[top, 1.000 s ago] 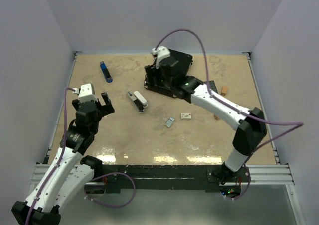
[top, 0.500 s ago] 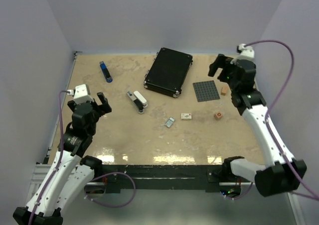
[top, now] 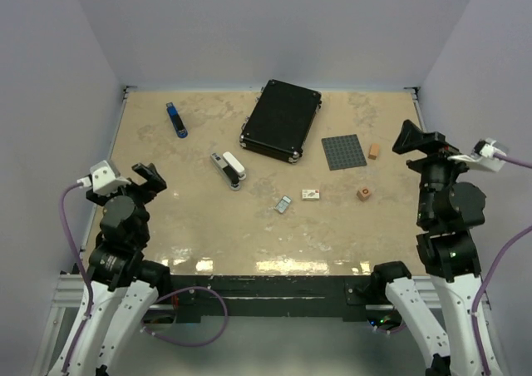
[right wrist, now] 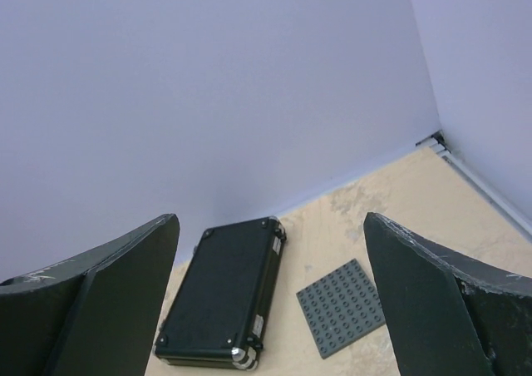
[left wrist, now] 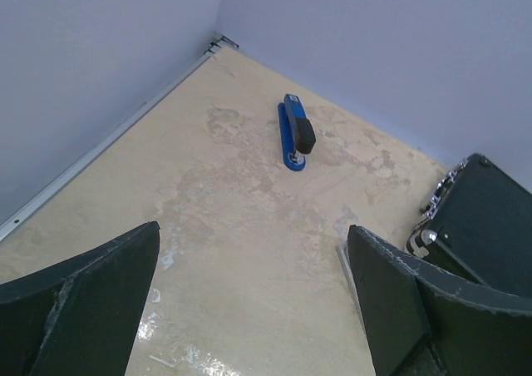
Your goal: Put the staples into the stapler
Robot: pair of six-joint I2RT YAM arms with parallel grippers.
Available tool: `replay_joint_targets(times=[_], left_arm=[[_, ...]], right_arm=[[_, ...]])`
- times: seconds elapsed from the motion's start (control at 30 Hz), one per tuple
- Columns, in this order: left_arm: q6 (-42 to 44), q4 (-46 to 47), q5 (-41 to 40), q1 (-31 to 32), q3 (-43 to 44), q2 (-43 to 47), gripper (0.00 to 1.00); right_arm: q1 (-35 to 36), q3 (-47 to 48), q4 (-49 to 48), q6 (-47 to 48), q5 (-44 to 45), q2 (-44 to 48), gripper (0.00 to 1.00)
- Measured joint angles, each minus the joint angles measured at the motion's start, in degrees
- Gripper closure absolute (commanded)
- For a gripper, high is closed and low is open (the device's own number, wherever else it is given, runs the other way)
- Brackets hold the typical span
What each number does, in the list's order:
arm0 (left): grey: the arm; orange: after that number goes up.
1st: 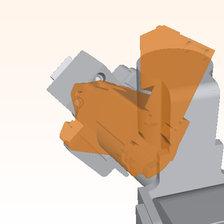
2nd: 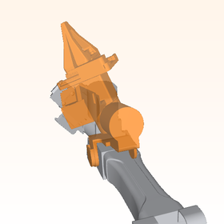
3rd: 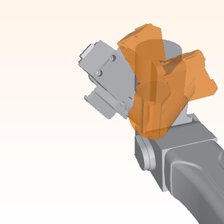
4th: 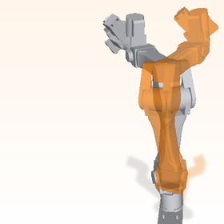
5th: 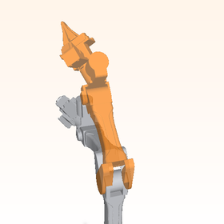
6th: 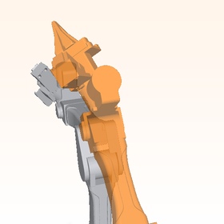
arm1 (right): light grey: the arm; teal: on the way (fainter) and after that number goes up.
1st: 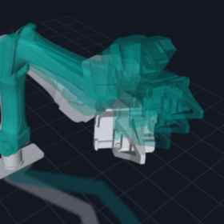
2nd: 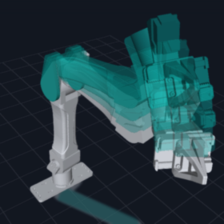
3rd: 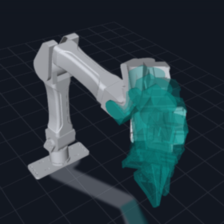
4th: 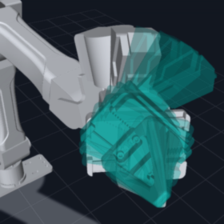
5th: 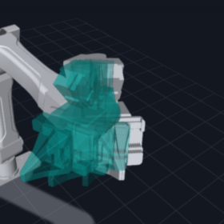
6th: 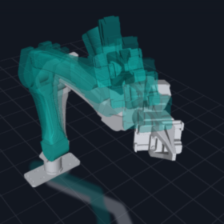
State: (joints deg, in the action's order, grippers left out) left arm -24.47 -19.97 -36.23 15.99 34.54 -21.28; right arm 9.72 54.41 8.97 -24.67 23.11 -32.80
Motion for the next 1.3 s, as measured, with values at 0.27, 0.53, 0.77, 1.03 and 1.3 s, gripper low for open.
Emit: replay_joint_targets(times=[0.27,0.53,0.77,1.03,1.3], left_arm=[[-1.3,1.2,-5.4,-0.2,-1.7,7.8,0.00],[-1.5,2.3,-6.1,-0.2,-2.1,7.8,0.00],[-1.4,2.3,-5.4,-1.2,-2.1,5.8,0.00],[-1.3,2.8,-3.0,-3.7,-2.1,5.6,0.00],[-1.3,3.2,-1.2,-5.5,-2.1,5.7,0.00]], right_arm=[[3.6,-6.2,-1.7,2.2,1.7,8.9,0.02],[6.4,-8.7,-1.8,9.4,2.4,17.7,0.02],[9.1,-16.0,-2.4,14.8,3.2,29.3,0.02],[9.4,-18.2,-3.1,16.6,2.4,31.7,0.02],[9.5,-18.2,-3.3,17.2,0.9,31.7,0.02]])
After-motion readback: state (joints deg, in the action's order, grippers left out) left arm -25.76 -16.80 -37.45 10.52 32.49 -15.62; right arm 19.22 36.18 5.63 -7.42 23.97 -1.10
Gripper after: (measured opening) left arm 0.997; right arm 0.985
